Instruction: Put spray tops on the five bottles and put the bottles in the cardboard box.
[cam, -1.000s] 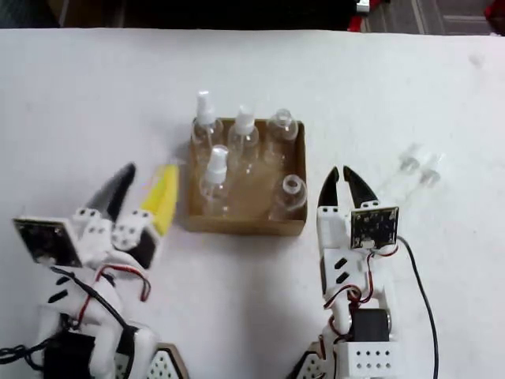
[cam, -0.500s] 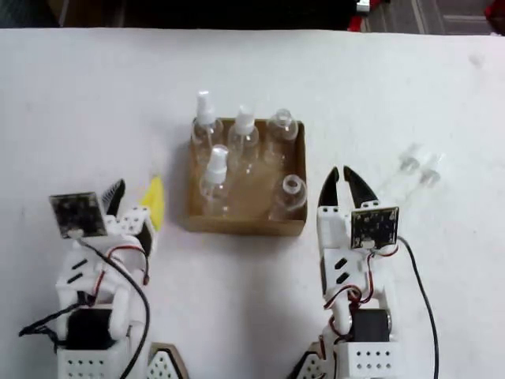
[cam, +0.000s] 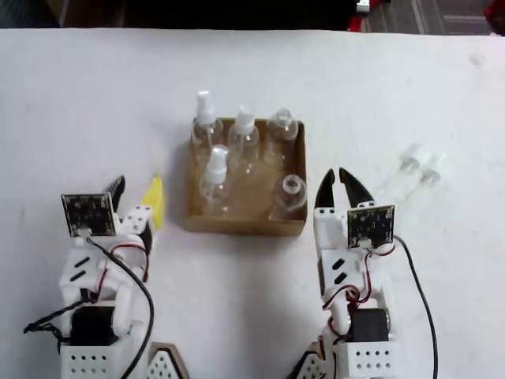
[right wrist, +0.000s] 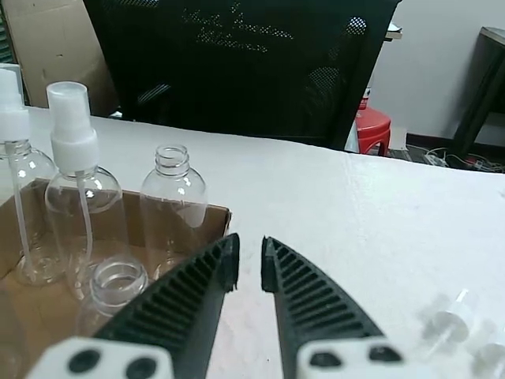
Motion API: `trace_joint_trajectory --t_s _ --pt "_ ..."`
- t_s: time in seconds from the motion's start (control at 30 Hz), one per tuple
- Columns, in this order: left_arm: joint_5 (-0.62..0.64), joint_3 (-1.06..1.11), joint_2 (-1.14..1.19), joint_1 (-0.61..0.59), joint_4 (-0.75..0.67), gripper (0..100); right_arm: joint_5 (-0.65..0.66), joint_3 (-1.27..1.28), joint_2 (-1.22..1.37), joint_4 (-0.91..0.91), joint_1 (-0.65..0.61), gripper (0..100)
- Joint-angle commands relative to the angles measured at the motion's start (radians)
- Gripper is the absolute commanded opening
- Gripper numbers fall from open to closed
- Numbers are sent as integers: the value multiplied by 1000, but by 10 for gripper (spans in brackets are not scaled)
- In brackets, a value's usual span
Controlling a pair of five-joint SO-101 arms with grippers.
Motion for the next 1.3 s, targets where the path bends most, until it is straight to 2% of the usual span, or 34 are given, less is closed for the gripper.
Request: trace_joint_trajectory --t_s 0.0,0.13,0.27,0.5,0.6,0.83,1.0,1.13,1.27 --pt "-123 -8 -1 41 -28 195 14 8 -10 4 -10 43" --pt "-180 -12 68 111 -34 195 14 8 -10 4 -10 43" --pt "-190 -86 245 111 -69 195 14 8 -10 4 -10 43" --pt "-196 -262 700 71 -144 195 14 8 -10 4 -10 43" --pt "-196 -295 806 62 -176 195 14 8 -10 4 -10 43" --pt "-187 -299 742 130 -133 199 14 8 -10 4 -10 43" --pt "-55 -299 661 136 -107 218 14 8 -12 1 -10 43" --pt "-55 -282 641 134 -84 281 14 8 -12 1 -10 43" --pt "-95 -256 642 120 -127 290 14 8 -12 1 -10 43"
